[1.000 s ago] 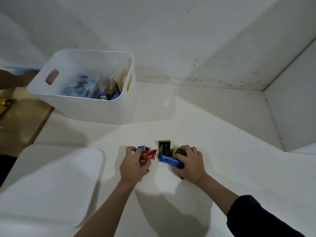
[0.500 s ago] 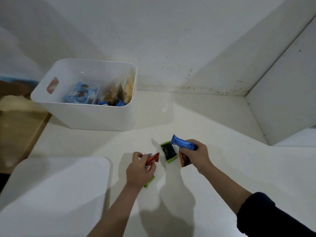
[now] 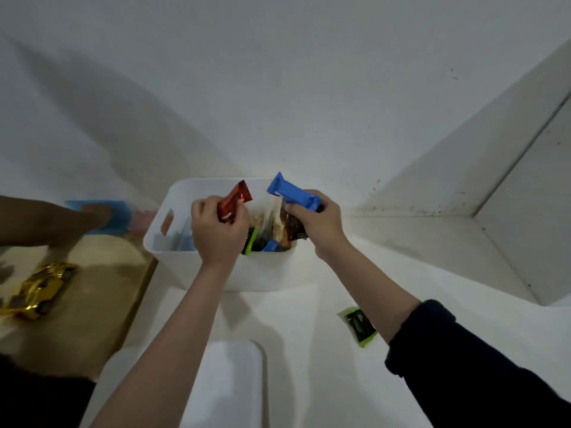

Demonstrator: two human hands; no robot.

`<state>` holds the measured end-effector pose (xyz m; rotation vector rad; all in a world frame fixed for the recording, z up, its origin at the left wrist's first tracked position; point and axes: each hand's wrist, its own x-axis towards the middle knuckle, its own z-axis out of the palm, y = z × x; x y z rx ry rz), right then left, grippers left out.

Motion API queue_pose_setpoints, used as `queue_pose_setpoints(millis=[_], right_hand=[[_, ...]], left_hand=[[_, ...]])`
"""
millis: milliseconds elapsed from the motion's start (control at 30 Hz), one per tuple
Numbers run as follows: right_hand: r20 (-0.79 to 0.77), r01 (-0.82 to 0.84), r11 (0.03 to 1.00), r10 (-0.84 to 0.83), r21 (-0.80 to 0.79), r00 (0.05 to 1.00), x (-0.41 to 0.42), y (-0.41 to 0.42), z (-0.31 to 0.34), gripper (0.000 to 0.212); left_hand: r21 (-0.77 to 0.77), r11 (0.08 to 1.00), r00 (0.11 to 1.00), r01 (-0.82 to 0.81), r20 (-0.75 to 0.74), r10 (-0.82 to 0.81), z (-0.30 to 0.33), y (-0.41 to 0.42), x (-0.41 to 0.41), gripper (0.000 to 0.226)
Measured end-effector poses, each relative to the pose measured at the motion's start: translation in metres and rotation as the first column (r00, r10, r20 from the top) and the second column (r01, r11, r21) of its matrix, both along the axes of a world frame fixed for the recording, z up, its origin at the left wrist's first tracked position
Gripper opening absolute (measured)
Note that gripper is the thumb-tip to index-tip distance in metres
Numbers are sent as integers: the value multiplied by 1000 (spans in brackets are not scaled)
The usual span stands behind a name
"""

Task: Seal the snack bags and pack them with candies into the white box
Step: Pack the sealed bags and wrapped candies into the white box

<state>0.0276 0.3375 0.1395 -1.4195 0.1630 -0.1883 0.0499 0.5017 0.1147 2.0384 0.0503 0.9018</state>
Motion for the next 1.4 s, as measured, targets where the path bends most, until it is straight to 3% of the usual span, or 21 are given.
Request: queue_pose_setpoints(millis=[167, 300, 467, 633, 700, 767, 867, 933, 967, 1033, 1100, 1167, 1233, 1333, 1400], right_hand=[[138, 44, 946, 0, -320, 990, 47, 55, -26, 22], [143, 100, 827, -24, -554, 989, 57, 61, -64, 20], [142, 134, 798, -61, -587, 988, 46, 56, -74, 46], [117, 106, 719, -35, -687, 993, 24, 55, -80, 82], [25, 13, 706, 6, -708, 1000, 23, 55, -77, 92], [-16, -32, 754, 28, -657, 999, 19, 54, -74, 90], [83, 128, 800, -98, -586, 992, -4, 42, -87, 69], [115, 277, 731, -265, -623, 957, -32, 26, -118, 58], [95, 298, 642, -331, -706, 939, -47, 15, -139, 57], [-112, 91, 414, -440, -906, 891, -78, -10, -180, 60], [-393, -259, 314, -519, -913, 759, -107, -31, -214, 67], [-462, -367, 280, -530, -887, 712, -129, -44, -231, 61], [-404, -313, 259, -492, -914, 772, -140, -47, -237, 53], [-326, -146, 410, -412, -900, 851, -129, -36, -223, 52], [-132, 84, 506, -376, -858, 917, -108, -23, -198, 46]], left_hand=[[83, 996, 974, 14, -226, 5, -13, 24, 54, 20], [178, 967, 915, 183, -390, -102, -37, 32, 72, 21], [76, 912, 763, 403, -579, -289, -41, 42, 73, 40], [-108, 895, 659, 433, -639, -396, -44, 46, 64, 38], [19, 914, 698, 406, -652, -297, -44, 47, 60, 39], [320, 889, 794, 327, -604, -74, -48, 49, 50, 34], [610, 763, 901, 215, -425, 87, -63, 50, 30, 36], [644, 740, 931, 192, -358, 70, -76, 53, 20, 47], [646, 740, 939, 190, -340, 57, -81, 54, 18, 50], [647, 740, 947, 185, -319, 42, -85, 56, 19, 51], [648, 740, 950, 181, -311, 40, -86, 55, 22, 51], [644, 743, 948, 183, -316, 41, -86, 54, 24, 52], [642, 744, 948, 182, -315, 39, -85, 54, 25, 55], [651, 739, 949, 174, -312, 52, -85, 55, 23, 56], [663, 728, 946, 173, -318, 65, -84, 55, 23, 58]])
